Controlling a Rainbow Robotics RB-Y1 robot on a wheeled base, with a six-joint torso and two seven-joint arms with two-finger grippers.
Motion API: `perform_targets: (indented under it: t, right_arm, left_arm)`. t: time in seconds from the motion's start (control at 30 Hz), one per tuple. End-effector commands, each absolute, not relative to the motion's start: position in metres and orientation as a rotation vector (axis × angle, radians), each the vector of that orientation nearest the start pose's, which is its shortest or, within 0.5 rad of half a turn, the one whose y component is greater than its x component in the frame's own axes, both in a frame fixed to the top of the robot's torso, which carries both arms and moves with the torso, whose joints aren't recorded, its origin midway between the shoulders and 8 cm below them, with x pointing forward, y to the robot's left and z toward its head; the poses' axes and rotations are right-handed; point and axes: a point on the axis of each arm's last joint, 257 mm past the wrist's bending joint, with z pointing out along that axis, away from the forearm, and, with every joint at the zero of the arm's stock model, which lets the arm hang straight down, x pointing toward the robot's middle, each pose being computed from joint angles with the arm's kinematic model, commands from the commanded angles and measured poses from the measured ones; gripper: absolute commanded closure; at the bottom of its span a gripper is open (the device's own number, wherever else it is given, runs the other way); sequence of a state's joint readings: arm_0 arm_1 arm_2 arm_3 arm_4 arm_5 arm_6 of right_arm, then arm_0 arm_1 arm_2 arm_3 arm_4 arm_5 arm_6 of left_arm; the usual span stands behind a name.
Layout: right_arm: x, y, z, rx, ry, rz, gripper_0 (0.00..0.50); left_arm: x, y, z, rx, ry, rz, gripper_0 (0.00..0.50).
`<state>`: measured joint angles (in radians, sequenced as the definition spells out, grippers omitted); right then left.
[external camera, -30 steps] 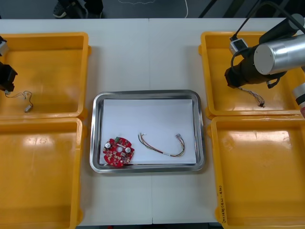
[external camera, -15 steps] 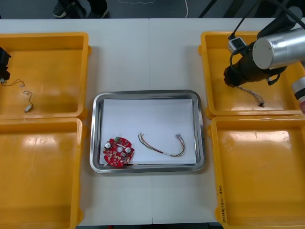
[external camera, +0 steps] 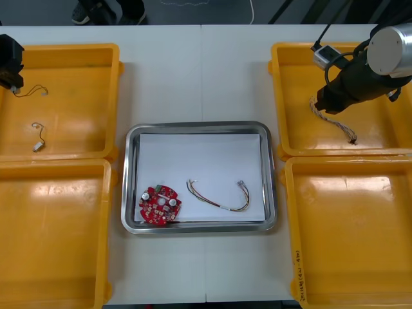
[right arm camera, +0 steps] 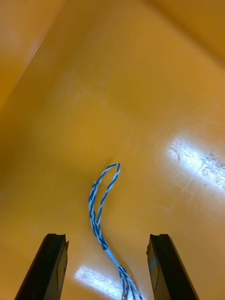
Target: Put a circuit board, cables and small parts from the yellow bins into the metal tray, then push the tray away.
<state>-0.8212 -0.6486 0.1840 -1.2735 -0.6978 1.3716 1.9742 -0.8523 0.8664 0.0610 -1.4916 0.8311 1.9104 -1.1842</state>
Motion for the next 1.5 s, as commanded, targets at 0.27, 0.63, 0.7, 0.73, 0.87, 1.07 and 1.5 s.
perform_targets:
  t: [0.27,0.63,0.7,0.73,0.87,1.07,1.5]
  right_arm:
    - [0.602,-0.325,-0.174,-1.01,2.383,-0.225,0.0]
    - [0.598,-0.323,-0.185,-1.054,2.39,-0.208,0.0]
    - [0.598,-0.319,-0.187,-1.059,2.387,-0.201,0.0]
    - [0.598,-0.319,-0.187,-1.057,2.388,-0.201,0.0]
    - [0.599,-0.315,-0.188,-1.061,2.387,-0.197,0.0]
    - [0.6,-0.315,-0.193,-1.061,2.389,-0.207,0.0]
    - [0.604,-0.312,-0.201,-1.058,2.385,-0.216,0.0]
  left_arm:
    - [0.511,0.275,-0.041,-0.35,2.586,-0.195,0.5]
    - [0.504,0.19,-0.064,-0.267,2.586,-0.243,0.5]
    - [0.503,0.167,-0.075,-0.224,2.597,-0.246,0.5]
    - [0.502,0.163,-0.076,-0.216,2.597,-0.246,0.5]
    - [0.498,0.136,-0.094,-0.143,2.617,-0.22,0.5]
    - [0.482,0.114,-0.134,0.003,2.669,-0.083,0.5]
    - [0.491,0.093,-0.195,0.224,2.593,-0.145,0.5]
